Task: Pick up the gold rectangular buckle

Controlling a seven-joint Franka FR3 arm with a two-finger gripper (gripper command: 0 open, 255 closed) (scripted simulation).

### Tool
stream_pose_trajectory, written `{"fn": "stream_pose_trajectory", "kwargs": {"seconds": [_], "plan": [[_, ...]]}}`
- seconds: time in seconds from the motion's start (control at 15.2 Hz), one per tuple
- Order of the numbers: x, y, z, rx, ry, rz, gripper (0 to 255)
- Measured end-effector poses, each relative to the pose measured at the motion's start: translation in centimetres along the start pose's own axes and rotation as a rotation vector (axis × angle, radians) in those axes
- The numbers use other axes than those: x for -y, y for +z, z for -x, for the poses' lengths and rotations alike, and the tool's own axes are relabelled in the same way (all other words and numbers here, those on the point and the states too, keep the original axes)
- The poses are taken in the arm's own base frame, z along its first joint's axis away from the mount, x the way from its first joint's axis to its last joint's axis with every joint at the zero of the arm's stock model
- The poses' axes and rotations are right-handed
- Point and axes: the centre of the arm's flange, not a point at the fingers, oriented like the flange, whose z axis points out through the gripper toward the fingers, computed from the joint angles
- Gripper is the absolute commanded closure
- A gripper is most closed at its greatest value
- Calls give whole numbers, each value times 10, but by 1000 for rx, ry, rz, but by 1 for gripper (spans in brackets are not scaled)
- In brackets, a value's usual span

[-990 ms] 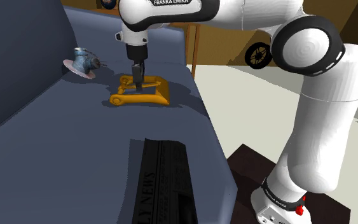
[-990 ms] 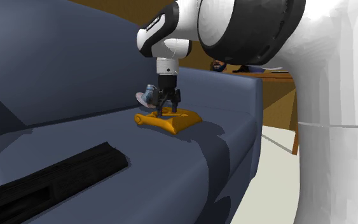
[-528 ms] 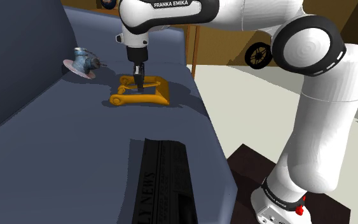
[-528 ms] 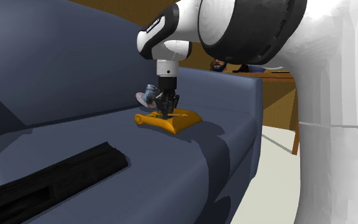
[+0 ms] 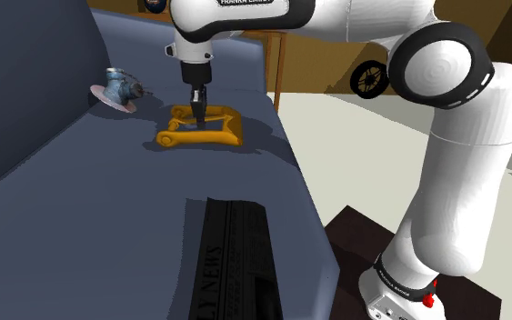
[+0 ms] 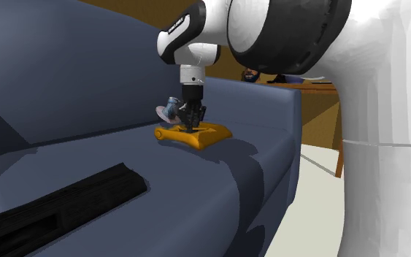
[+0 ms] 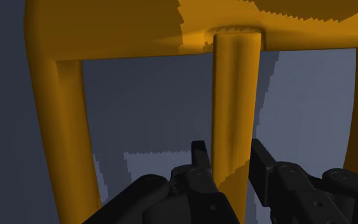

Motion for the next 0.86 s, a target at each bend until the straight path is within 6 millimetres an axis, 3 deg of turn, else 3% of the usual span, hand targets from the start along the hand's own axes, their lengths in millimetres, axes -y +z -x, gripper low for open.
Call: {"fn": "stream_pose_trajectory", "kwargs": {"seconds": [0.86], "plan": [[3,-66,1,0,0,0,255]]}}
